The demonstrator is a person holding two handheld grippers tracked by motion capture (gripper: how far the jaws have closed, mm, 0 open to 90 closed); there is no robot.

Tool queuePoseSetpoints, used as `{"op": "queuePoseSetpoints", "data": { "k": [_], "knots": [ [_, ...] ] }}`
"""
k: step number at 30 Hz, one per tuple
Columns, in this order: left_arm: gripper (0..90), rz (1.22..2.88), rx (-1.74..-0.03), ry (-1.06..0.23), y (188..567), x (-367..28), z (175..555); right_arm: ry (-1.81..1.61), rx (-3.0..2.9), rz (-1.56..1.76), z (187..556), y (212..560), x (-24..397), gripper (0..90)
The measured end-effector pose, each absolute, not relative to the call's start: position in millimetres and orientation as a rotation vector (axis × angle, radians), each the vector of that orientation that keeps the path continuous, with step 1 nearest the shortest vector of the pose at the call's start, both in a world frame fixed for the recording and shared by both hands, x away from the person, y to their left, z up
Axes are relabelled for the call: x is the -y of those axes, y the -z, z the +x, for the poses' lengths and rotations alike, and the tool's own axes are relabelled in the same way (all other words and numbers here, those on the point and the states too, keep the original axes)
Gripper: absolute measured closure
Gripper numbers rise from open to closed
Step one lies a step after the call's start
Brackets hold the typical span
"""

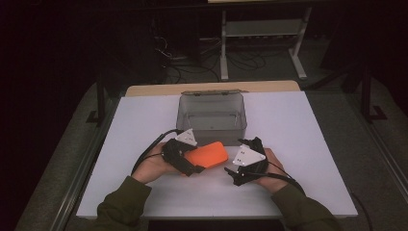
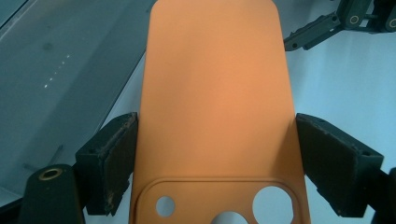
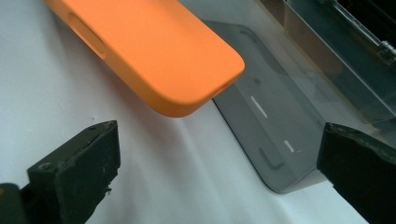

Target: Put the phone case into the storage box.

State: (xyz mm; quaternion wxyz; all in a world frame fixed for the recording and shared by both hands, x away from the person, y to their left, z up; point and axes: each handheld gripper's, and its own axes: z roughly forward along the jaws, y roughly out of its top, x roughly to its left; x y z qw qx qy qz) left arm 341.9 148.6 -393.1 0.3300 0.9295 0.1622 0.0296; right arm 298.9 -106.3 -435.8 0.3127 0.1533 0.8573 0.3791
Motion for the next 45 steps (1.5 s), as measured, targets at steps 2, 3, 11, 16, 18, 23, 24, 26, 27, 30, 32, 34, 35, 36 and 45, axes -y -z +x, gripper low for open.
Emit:
{"op": "queuePoseSetpoints", "data": {
  "k": [2, 3, 11, 16, 18, 23, 24, 26, 27, 30, 32, 34, 35, 36, 45],
  "knots": [
    [16.1, 2.432, -0.424, -0.076, 393, -149, 342, -0.982, -2.252, 0.388, 298, 436, 106, 0.0],
    [16.1, 2.432, -0.424, -0.076, 393, -149, 342, -0.982, -2.252, 0.388, 298, 436, 106, 0.0],
    [16.1, 2.436, -0.419, -0.074, 393, -148, 342, -0.942, -2.219, 0.333, 295, 437, 103, 0.0],
    [16.1, 2.438, -0.419, -0.074, 393, -148, 341, -0.904, -2.189, 0.281, 292, 437, 100, 0.0],
    [16.1, 2.438, -0.418, -0.074, 393, -148, 342, -0.895, -2.183, 0.268, 292, 437, 100, 0.0],
    [16.1, 2.438, -0.416, -0.075, 393, -148, 342, -0.861, -2.163, 0.234, 290, 438, 98, 0.0],
    [16.1, 2.438, -0.419, -0.075, 393, -148, 342, -0.848, -2.155, 0.22, 289, 439, 97, 0.0],
    [16.1, 2.438, -0.419, -0.075, 393, -148, 342, -0.84, -2.152, 0.211, 289, 439, 97, 0.0],
    [16.1, 2.437, -0.419, -0.075, 393, -148, 342, -0.835, -2.148, 0.207, 289, 439, 96, 0.0],
    [16.1, 2.438, -0.416, -0.074, 393, -148, 342, -0.816, -2.135, 0.187, 288, 440, 96, 0.0],
    [16.1, 2.439, -0.415, -0.073, 393, -148, 341, -0.794, -2.119, 0.164, 287, 441, 95, 0.0],
    [16.1, 2.439, -0.415, -0.073, 393, -148, 341, -0.791, -2.116, 0.168, 286, 442, 94, 0.0],
    [16.1, 2.439, -0.415, -0.072, 393, -148, 341, -0.789, -2.114, 0.168, 286, 442, 93, 0.0],
    [16.1, 2.438, -0.418, -0.071, 394, -148, 341, -0.783, -2.112, 0.163, 285, 442, 93, 0.0],
    [16.1, 2.436, -0.423, -0.069, 394, -148, 342, -0.713, -2.081, 0.085, 284, 442, 91, 0.0]
  ]
}}
